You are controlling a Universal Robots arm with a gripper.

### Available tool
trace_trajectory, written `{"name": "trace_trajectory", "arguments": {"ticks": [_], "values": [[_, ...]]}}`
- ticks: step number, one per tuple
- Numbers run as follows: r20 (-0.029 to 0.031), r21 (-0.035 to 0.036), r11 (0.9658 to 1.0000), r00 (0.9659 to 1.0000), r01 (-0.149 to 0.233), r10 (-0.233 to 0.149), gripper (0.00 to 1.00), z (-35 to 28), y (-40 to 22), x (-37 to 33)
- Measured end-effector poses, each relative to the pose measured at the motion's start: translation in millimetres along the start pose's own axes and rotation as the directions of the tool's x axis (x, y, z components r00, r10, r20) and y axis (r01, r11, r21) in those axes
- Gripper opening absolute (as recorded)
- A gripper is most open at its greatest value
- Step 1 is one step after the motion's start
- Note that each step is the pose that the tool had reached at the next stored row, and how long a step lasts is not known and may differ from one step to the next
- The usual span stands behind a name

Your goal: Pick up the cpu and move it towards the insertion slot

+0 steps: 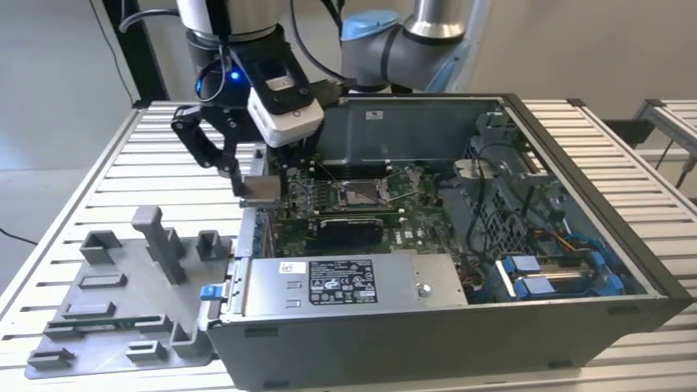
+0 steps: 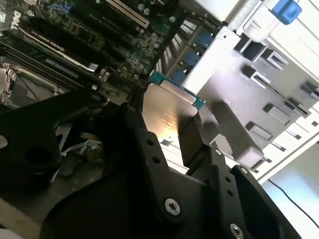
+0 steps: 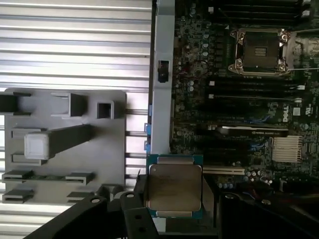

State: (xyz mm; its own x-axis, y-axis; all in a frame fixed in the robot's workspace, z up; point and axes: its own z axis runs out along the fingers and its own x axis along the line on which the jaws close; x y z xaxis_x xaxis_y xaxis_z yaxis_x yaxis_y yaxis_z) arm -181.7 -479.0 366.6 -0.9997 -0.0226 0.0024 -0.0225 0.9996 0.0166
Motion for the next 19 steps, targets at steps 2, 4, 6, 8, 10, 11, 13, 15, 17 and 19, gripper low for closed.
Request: {"name": "trace_trajectory", "arguments": {"ticks": [2, 4, 6, 8, 10, 11, 13, 15, 17, 19], "values": [[0.0000, -0.0001, 1.0000, 1.0000, 0.000, 0.000, 0.00, 0.0, 0.1, -7.7], [0.0000, 0.0000, 1.0000, 1.0000, 0.000, 0.000, 0.00, 0.0, 0.1, -14.6], [0.0000, -0.0001, 1.0000, 1.0000, 0.000, 0.000, 0.00, 0.0, -0.1, -21.5], [-0.0001, 0.0000, 1.0000, 1.0000, 0.000, 0.000, 0.00, -0.1, -0.2, -28.0], [-0.0001, 0.0001, 1.0000, 1.0000, 0.000, 0.000, 0.00, -0.1, -0.4, -35.5], [-0.0001, 0.0000, 1.0000, 1.0000, 0.000, 0.000, 0.00, -0.1, -0.5, -40.0], [0.0000, 0.0000, 1.0000, 1.0000, 0.000, 0.000, 0.00, -0.1, -0.7, -49.1], [0.0000, 0.0000, 1.0000, 1.0000, 0.000, 0.000, 0.00, -0.1, -0.9, -58.1], [-0.0001, -0.0001, 1.0000, 1.0000, 0.000, 0.000, 0.00, -0.1, -1.1, -67.3], [-0.0001, 0.0000, 1.0000, 1.0000, 0.000, 0.000, 0.00, -0.2, -1.3, -76.3]]}}
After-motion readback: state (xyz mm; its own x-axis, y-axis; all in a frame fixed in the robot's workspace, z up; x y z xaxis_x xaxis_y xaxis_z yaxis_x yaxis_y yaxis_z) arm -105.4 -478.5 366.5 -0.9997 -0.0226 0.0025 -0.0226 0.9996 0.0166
